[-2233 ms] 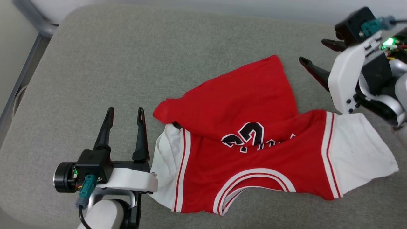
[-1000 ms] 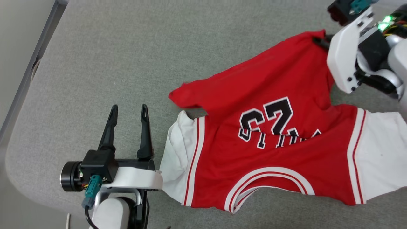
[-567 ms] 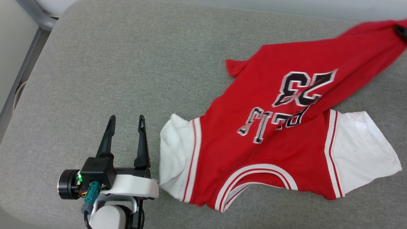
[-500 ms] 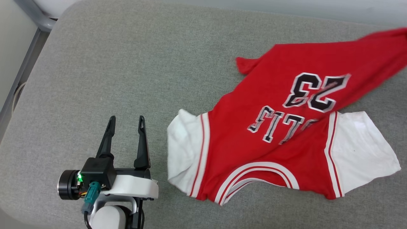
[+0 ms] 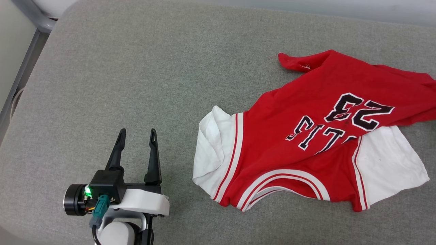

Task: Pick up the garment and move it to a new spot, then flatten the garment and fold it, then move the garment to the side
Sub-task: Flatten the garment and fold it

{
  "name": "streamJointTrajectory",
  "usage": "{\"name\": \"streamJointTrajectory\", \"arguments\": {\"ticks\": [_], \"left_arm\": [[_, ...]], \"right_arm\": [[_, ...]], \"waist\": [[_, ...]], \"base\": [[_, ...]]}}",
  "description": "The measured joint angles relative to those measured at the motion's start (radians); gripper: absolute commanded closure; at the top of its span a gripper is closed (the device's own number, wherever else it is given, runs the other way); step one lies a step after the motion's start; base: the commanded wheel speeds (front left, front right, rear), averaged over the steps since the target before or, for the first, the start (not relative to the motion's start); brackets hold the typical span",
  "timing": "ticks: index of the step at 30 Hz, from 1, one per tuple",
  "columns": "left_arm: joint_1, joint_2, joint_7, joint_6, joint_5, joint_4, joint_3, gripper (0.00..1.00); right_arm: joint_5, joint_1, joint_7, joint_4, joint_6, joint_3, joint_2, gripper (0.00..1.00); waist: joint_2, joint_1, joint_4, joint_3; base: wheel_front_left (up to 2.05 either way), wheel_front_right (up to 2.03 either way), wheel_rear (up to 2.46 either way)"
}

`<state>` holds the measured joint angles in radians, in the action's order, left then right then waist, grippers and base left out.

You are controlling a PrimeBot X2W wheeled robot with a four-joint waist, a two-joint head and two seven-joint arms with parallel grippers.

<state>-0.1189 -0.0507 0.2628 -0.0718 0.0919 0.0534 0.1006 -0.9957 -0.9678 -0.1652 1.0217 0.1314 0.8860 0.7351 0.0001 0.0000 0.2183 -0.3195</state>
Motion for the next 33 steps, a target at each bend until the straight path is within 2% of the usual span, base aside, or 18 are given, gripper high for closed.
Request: {"name": "streamJointTrajectory", "arguments": {"ticks": [1, 2, 7, 11, 14, 18, 21, 27, 30, 33], "left_arm": [[-0.002, 0.0, 0.0, 0.002, 0.0, 0.003, -0.001, 0.0], [-0.005, 0.0, 0.0, 0.002, -0.002, 0.006, -0.001, 0.0], [-0.006, 0.0, 0.0, 0.01, -0.01, 0.018, -0.012, 0.0], [0.016, 0.0, 0.0, 0.011, -0.018, 0.017, -0.023, 0.0], [0.035, 0.0, 0.0, 0.012, -0.022, 0.014, -0.034, 0.0], [0.057, 0.0, 0.0, 0.017, -0.03, 0.007, -0.044, 0.0], [0.068, 0.0, 0.0, 0.02, -0.035, 0.002, -0.05, 0.0], [0.079, 0.0, 0.0, 0.026, -0.04, -0.009, -0.05, 0.0], [0.079, 0.0, 0.0, 0.028, -0.041, -0.008, -0.048, 0.0], [0.076, 0.0, 0.0, 0.03, -0.042, -0.008, -0.047, 0.0]], "right_arm": [[0.001, 0.0, 0.021, 0.015, 0.0, -0.004, -0.013, 0.84], [0.005, 0.0, 0.042, 0.025, 0.0, -0.006, -0.024, 0.0], [0.057, -0.014, 0.202, 0.043, 0.0, -0.011, -0.041, 0.0], [0.084, -0.012, 0.291, 0.002, 0.0, -0.01, -0.036, 0.0], [0.103, -0.002, 0.324, -0.061, 0.0, -0.007, -0.01, 0.0], [0.116, 0.019, 0.317, -0.19, 0.0, -0.008, 0.028, 0.0], [0.114, 0.038, 0.252, -0.316, 0.0, -0.012, 0.066, 0.0], [0.02, 0.125, -0.088, -0.619, 0.0, 0.02, 0.197, 0.0], [-0.005, 0.145, -0.231, -0.722, 0.0, 0.012, 0.27, 0.0], [-0.031, 0.18, -0.342, -0.789, 0.0, 0.001, 0.3, 0.0]], "waist": [[0.0, 0.0, 0.0, 0.0], [0.0, -0.0001, 0.0, 0.001], [0.0, 0.0, -0.003, 0.026], [0.0, -0.0001, -0.012, 0.059], [0.0, -0.0001, -0.025, 0.084], [0.0, -0.0001, -0.046, 0.111], [0.0, -0.0001, -0.062, 0.127], [0.0, -0.0001, -0.079, 0.139], [0.0, -0.0001, -0.078, 0.132], [0.0, -0.0001, -0.074, 0.123]], "base": [[0.0, 0.0, 0.0], [0.0, 0.0, 0.0], [0.0, 0.0, 0.0], [0.0, 0.0, 0.0], [0.0, 0.0, 0.0], [0.0, 0.0, 0.0], [0.0, 0.0, 0.0], [0.0, 0.0, 0.0], [0.0, 0.0, 0.0], [0.0, 0.0, 0.0]]}}
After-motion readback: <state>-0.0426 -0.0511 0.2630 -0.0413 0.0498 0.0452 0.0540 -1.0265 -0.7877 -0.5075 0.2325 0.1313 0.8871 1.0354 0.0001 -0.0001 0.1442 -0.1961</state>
